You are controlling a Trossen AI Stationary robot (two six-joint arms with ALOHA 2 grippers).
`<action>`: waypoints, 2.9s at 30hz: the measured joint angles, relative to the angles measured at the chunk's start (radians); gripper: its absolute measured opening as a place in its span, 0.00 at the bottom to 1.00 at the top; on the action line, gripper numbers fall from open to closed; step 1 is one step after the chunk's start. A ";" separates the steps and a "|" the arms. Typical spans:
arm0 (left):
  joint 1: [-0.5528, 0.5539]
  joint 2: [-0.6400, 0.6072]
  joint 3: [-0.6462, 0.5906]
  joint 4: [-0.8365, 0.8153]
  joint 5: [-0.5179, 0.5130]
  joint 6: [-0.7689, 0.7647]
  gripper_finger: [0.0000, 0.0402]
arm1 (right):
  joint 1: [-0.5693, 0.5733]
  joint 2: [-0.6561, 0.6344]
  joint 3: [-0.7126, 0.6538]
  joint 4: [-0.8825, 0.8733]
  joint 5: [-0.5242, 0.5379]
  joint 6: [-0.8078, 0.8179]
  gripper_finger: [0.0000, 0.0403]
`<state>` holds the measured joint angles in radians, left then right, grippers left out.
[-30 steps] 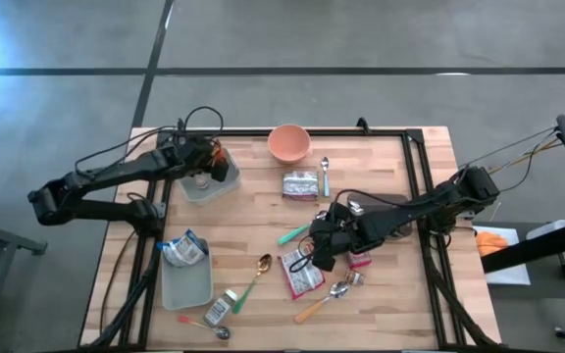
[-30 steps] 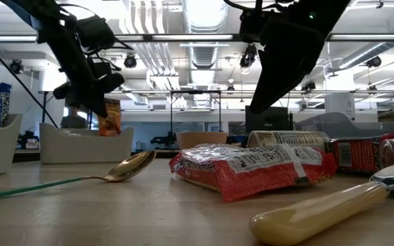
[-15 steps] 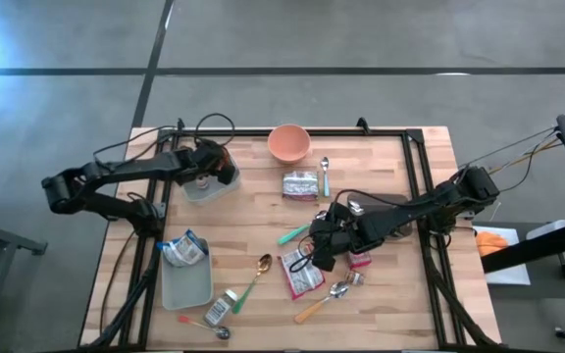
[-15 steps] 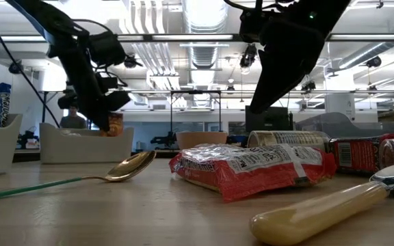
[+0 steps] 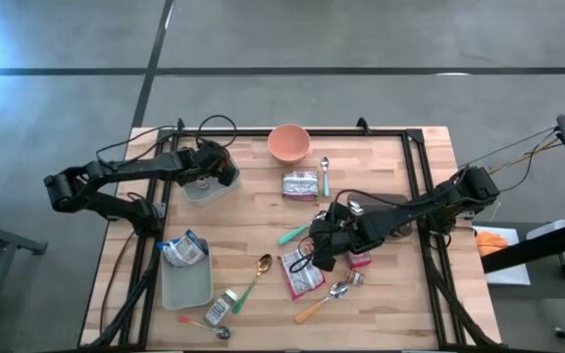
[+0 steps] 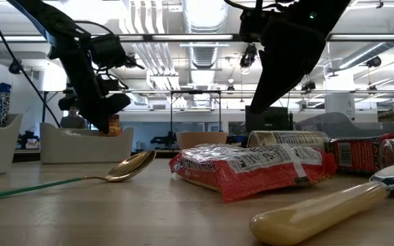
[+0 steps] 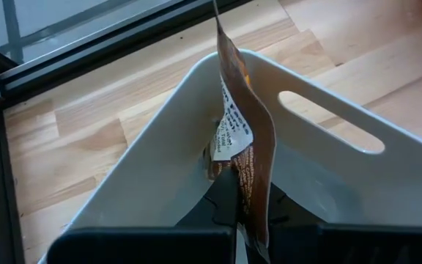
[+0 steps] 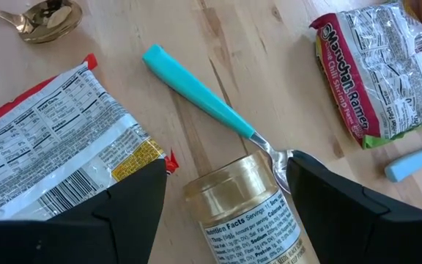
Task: Pick & Place Food Item
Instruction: Put the orange seasoning pack into the top gray bin, then put the gold seasoning bottle into the top gray bin
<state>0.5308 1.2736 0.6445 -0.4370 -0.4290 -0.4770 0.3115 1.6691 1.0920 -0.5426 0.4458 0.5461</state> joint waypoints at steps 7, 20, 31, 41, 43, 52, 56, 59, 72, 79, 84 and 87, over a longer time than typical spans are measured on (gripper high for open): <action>0.000 0.000 0.000 -0.001 0.001 0.010 0.11 | 0.000 0.000 0.000 0.000 0.000 0.000 0.70; 0.000 0.000 0.038 -0.006 -0.006 0.034 0.49 | 0.000 0.000 -0.006 0.000 0.000 0.000 0.70; -0.003 0.000 0.175 -0.179 0.055 0.054 0.55 | 0.000 0.000 -0.010 0.001 0.000 0.001 0.70; -0.132 -0.011 0.310 -0.340 0.067 0.022 0.55 | -0.010 0.000 -0.004 0.002 0.002 -0.143 0.70; -0.179 -0.016 0.327 -0.348 0.067 0.010 0.55 | -0.014 0.000 -0.002 -0.002 0.001 -0.220 0.70; -0.409 -0.023 0.370 -0.350 0.087 -0.028 0.55 | -0.015 0.000 0.005 0.065 0.000 -0.099 0.70; -0.514 -0.023 0.369 -0.349 0.108 -0.076 0.55 | -0.015 0.000 0.005 0.063 -0.001 -0.101 0.70; -0.588 -0.022 0.366 -0.350 0.108 -0.101 0.55 | -0.017 0.000 0.005 0.059 0.000 -0.106 0.70; -0.682 -0.022 0.365 -0.346 0.080 -0.107 0.55 | -0.081 0.046 0.057 0.060 -0.155 -0.611 0.69; -0.682 -0.022 0.365 -0.347 0.021 -0.094 0.55 | -0.142 0.050 0.083 0.050 -0.289 -0.644 0.59; -0.681 -0.022 0.365 -0.351 0.021 -0.052 0.55 | -0.184 0.049 0.130 0.042 -0.289 -0.481 0.50; -0.681 -0.022 0.365 -0.353 0.020 -0.033 0.55 | -0.206 0.049 0.166 0.016 -0.291 -0.381 0.46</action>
<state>-0.1497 1.2518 1.0092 -0.7903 -0.4091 -0.5096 0.1059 1.7180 1.2583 -0.5264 0.1551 0.1653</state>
